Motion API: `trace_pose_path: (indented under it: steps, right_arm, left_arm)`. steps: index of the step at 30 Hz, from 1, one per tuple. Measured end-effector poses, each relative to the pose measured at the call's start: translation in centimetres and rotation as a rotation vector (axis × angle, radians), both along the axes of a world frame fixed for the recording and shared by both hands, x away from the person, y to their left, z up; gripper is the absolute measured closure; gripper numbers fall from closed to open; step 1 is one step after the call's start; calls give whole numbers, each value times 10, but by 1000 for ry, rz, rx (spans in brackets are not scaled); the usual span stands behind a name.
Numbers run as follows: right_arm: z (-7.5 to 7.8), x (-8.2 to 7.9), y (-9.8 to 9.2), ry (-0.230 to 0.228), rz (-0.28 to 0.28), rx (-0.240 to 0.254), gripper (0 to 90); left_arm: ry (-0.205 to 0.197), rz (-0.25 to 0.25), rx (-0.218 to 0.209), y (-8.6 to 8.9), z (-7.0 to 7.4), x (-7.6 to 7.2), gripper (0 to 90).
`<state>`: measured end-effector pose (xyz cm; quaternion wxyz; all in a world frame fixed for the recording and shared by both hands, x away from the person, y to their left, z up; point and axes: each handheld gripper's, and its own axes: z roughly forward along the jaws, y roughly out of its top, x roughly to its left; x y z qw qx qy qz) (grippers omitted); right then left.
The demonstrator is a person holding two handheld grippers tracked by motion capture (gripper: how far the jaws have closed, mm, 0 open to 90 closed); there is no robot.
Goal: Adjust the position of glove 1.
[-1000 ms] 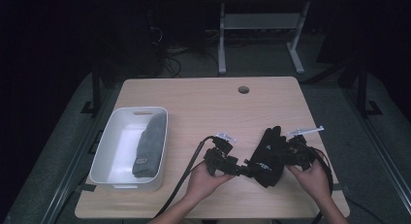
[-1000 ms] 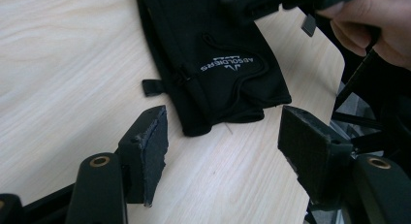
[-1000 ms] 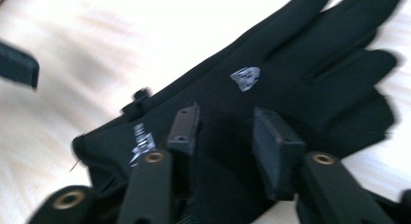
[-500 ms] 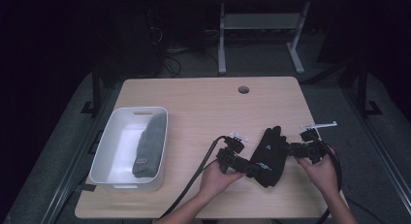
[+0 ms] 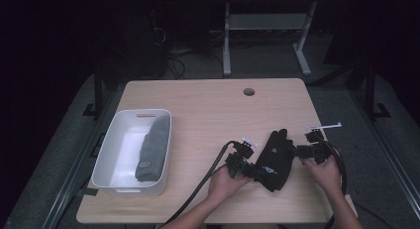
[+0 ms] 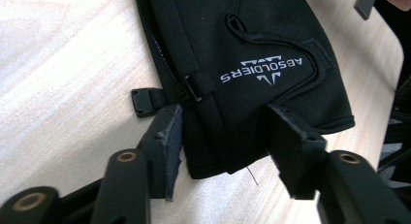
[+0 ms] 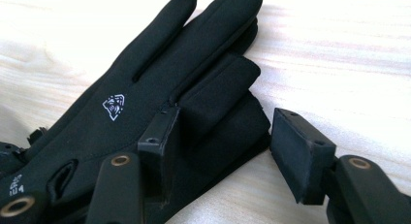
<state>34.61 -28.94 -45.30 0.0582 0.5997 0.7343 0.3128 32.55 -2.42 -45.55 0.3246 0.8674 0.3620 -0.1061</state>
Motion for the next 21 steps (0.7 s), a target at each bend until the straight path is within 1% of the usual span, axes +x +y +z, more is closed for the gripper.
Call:
trace_pose_path:
  steps: [2,5,7,10,11,12,14,15,16,17,19,21]
  right_arm:
    - [-1,0,1,4,-1,0,441]
    - [-1,0,-2,8,-12,7,433]
    - [-1,0,-4,1,-16,10,431]
    - [-3,1,-4,7,-13,13,430]
    - [-3,1,-3,13,-15,17,436]
    - [-5,1,-3,15,-10,20,437]
    - [-5,2,-2,12,-6,29,470]
    - [-5,2,-2,17,-5,38,487]
    - [-5,1,-2,18,-5,39,497]
    - [-5,1,-1,19,-2,39,524]
    - [-6,1,-1,30,9,56,575]
    - [-6,1,-2,36,13,72,633]
  left_arm:
    - [-9,-5,8,0,0,0,533]
    - [-10,-8,13,0,0,1,574]
    - [-17,-16,18,0,0,1,606]
    - [-10,-15,13,0,-1,2,640]
    - [-12,-23,16,0,-1,3,658]
    - [-4,-26,13,0,-1,4,678]
    - [6,-33,5,2,-3,6,719]
    - [9,-36,4,2,-3,7,730]
    - [13,-31,5,2,-3,7,743]
    - [17,-33,5,2,-3,7,752]
    - [32,-37,-5,2,-4,7,762]
    - [35,-41,-11,2,-5,8,778]
